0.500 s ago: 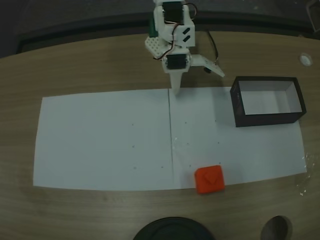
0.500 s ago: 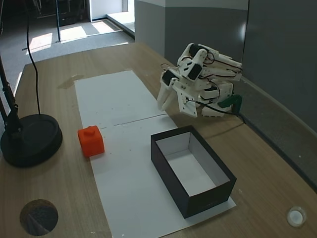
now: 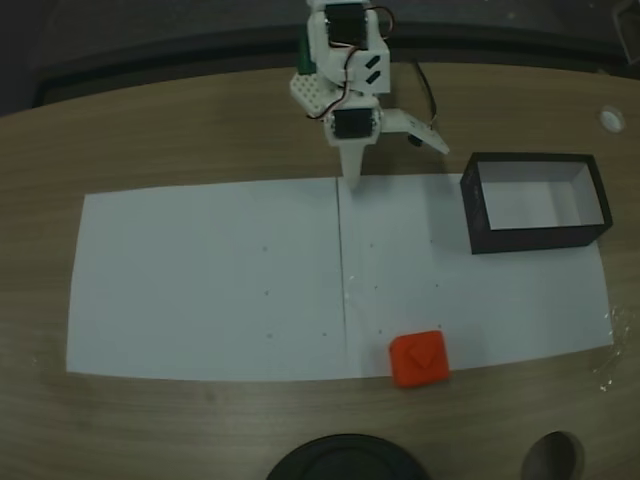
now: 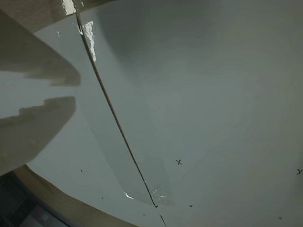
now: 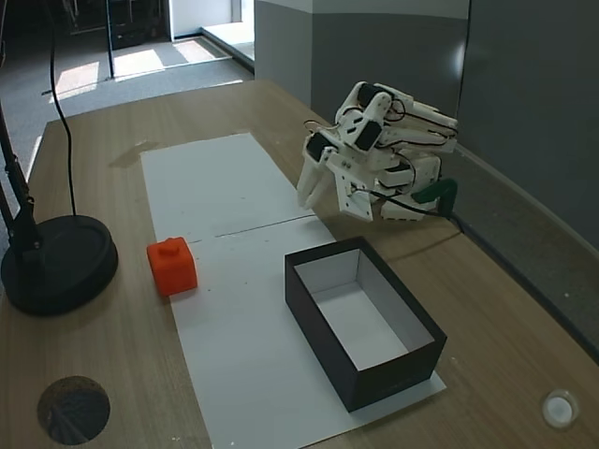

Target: Grab a orange square and put it in the box.

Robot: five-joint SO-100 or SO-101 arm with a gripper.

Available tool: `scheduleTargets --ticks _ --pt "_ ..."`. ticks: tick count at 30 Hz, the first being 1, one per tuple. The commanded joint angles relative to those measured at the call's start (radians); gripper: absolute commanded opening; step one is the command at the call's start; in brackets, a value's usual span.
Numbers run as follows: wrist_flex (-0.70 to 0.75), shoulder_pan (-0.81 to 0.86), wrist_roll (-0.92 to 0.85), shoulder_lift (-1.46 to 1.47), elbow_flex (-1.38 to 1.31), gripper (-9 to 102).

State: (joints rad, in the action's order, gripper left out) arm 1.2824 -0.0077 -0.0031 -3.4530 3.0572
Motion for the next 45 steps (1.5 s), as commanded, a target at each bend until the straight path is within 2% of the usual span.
scheduleTargets --ticks 1,22,31,37,45 --pt "0.011 0.003 0.006 -0.023 -0.058 0" --pt "0.000 -0.008 0.006 -0.023 -0.066 0" --pt "-0.273 -0.063 0.012 -0.018 -0.262 0" --pt "-0.433 -0.117 0.009 -0.002 -0.267 0" --pt "-0.644 -0.130 0.012 0.318 -0.394 0"
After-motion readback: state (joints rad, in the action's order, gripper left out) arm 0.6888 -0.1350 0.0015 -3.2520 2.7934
